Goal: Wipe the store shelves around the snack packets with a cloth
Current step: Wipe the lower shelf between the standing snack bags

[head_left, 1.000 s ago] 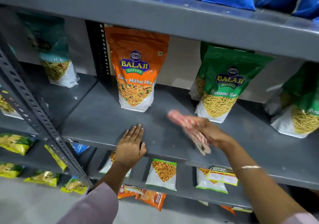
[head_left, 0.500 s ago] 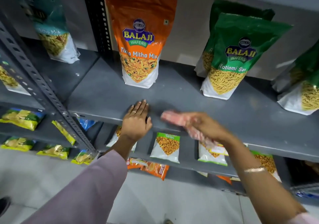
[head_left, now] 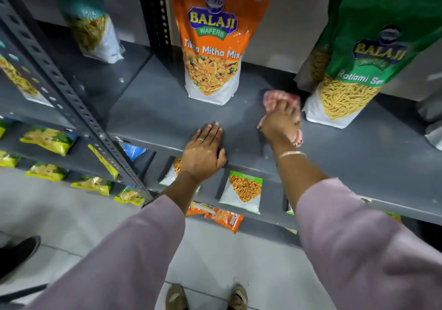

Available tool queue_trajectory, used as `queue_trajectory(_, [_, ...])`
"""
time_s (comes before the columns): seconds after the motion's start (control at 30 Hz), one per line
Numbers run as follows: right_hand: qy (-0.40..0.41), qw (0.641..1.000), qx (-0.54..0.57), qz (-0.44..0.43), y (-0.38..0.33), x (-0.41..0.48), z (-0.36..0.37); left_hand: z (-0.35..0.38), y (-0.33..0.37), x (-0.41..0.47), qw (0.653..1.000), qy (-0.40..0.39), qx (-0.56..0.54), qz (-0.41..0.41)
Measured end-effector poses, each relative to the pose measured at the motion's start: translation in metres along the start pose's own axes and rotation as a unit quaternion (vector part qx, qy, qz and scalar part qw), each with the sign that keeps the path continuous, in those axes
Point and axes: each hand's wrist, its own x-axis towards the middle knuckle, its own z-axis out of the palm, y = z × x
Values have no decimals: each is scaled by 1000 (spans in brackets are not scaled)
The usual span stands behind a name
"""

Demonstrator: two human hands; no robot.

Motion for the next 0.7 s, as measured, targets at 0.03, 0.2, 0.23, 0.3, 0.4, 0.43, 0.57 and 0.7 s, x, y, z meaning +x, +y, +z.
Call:
queue_trajectory(0.03, [-12, 999, 8, 28, -6, 4, -1, 0, 0, 1, 1000, -3, -4, 1])
queue_trajectory(0.2, [-66, 979, 3, -193, -19, 32, 7, 2, -2, 2, 1000, 25, -8, 7])
queue_trajectory(0.23, [-55, 985, -12, -163, -16, 44, 7, 2, -2, 2, 999, 36, -10, 7])
queue_trajectory(0.3, [-55, 998, -2, -37, -16, 69, 7, 3, -2, 1, 999, 48, -11, 9])
queue_trajectory(0.4, [-70, 988, -18, -133, -29, 88, 5, 2, -1, 0, 999, 49, -16, 1])
queue_trajectory(0.43, [-76, 977, -30, -199, -30, 97, 7, 2, -1, 0, 999, 46, -18, 0])
queue_trajectory(0.57, [-119, 985, -71, -105, -24, 133, 1, 1, 0, 1, 999, 34, 1, -4])
queue_trajectory(0.7, [-64, 963, -86, -248, -61, 128, -7, 4, -1, 1, 999, 43, 7, -3])
